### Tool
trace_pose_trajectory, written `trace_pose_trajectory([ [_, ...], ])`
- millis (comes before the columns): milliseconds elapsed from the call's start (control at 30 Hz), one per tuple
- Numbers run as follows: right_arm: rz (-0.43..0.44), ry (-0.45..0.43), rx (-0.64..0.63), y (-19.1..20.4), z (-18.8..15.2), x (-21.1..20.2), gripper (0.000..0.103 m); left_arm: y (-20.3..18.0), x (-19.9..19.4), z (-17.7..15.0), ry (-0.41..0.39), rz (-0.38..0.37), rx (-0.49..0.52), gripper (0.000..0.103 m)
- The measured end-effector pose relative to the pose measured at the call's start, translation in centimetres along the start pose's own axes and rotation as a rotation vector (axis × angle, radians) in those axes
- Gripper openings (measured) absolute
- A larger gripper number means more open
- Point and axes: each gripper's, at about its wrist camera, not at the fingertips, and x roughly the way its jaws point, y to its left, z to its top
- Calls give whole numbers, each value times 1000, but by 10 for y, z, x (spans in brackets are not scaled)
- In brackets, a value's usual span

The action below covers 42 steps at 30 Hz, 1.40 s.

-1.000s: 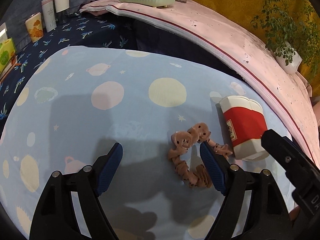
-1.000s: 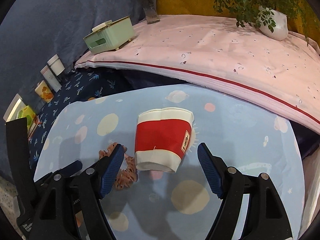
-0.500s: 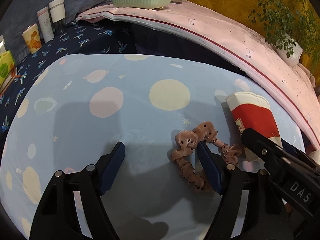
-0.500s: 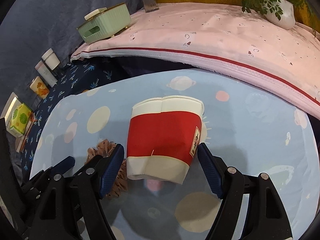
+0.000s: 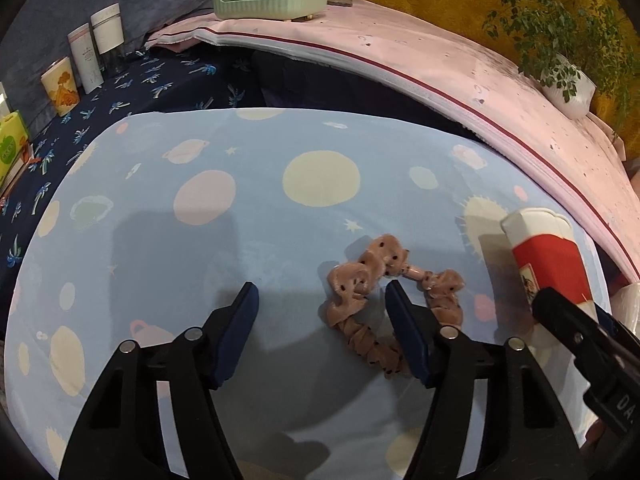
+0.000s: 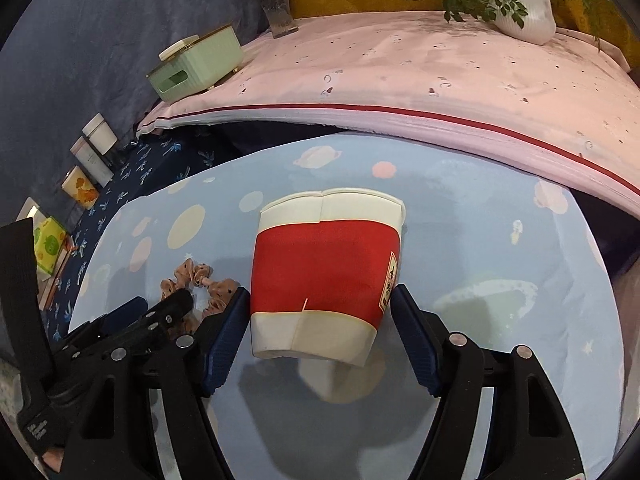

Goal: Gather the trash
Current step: 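Grasp the brown scrunchie with the left tool while the right tool grasps the red-and-white paper cup, then carry the scrunchie and cup over the bin and open both tools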

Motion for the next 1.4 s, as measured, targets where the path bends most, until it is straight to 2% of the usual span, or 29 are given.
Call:
trace_pose_trajectory([
  [133, -20, -13, 4, -10, -12, -19, 69, -11, -1, -4, 5, 14, 21, 45],
  [167, -29, -17, 0, -12, -15, -23, 69, -12, -2, -5, 4, 21, 20, 37],
  [200, -37, -19, -2, -14, -18, -27, 69, -11, -3, -6, 12, 0, 14, 19],
  [233, -41, -20, 0, -16, -21, -31, 69, -11, -3, -7, 34, -37, 2, 13],
  [400, -45, -16, 18, -25, -35, -44, 69, -26, -11, -20, 53, -64, 15, 8],
  [900, -62, -16, 48, -51, -89, -100, 69, -62, -64, -77, 83, -124, 30, 7],
  [1133, -80, -4, 18, -60, -122, -123, 69, -74, -92, -114, 95, -146, 51, 7],
  [1400, -82, 29, 5, -71, -163, -142, 69, -83, -106, -159, 141, -165, 96, 7],
])
